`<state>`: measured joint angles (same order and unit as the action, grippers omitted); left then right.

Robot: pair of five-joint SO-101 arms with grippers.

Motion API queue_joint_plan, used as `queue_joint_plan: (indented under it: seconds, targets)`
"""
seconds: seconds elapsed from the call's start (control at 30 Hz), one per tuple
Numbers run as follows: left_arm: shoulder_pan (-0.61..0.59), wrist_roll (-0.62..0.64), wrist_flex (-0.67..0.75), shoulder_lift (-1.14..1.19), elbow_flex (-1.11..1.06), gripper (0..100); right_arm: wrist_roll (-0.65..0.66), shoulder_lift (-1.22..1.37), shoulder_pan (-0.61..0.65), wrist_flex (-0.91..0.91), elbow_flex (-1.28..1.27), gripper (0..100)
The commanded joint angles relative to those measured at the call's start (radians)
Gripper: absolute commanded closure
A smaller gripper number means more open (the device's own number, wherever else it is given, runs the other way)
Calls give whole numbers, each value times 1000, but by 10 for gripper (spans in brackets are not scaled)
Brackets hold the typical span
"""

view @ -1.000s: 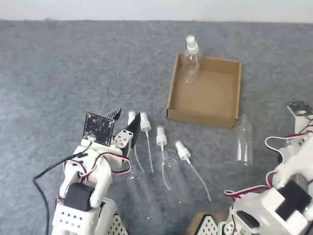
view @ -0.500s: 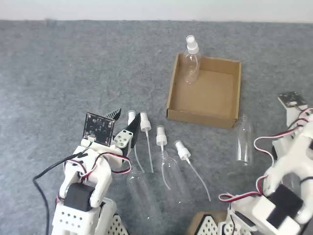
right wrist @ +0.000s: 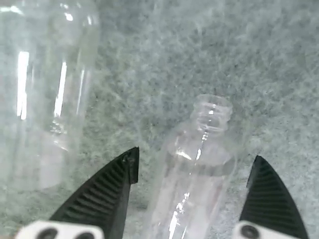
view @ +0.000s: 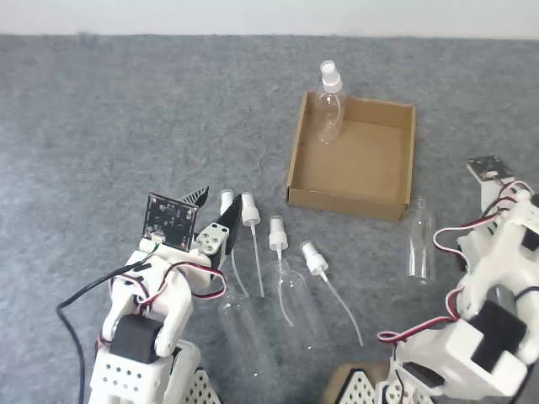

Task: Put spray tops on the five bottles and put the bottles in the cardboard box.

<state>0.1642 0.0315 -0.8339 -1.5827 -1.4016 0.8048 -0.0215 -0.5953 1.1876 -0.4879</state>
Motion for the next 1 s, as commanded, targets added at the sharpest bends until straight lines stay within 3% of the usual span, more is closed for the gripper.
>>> queue_joint_plan:
  seconds: [0.0,0.87,0.97]
  targets:
    - [-2,0,26,-15,4,837,-17,-2,7,-24,63,713]
    - [-2,0,26,-15,4,837,-11,82,-7,-51,91,715]
    - [-2,0,26,-15,4,837,-11,74,-16,-51,94,778]
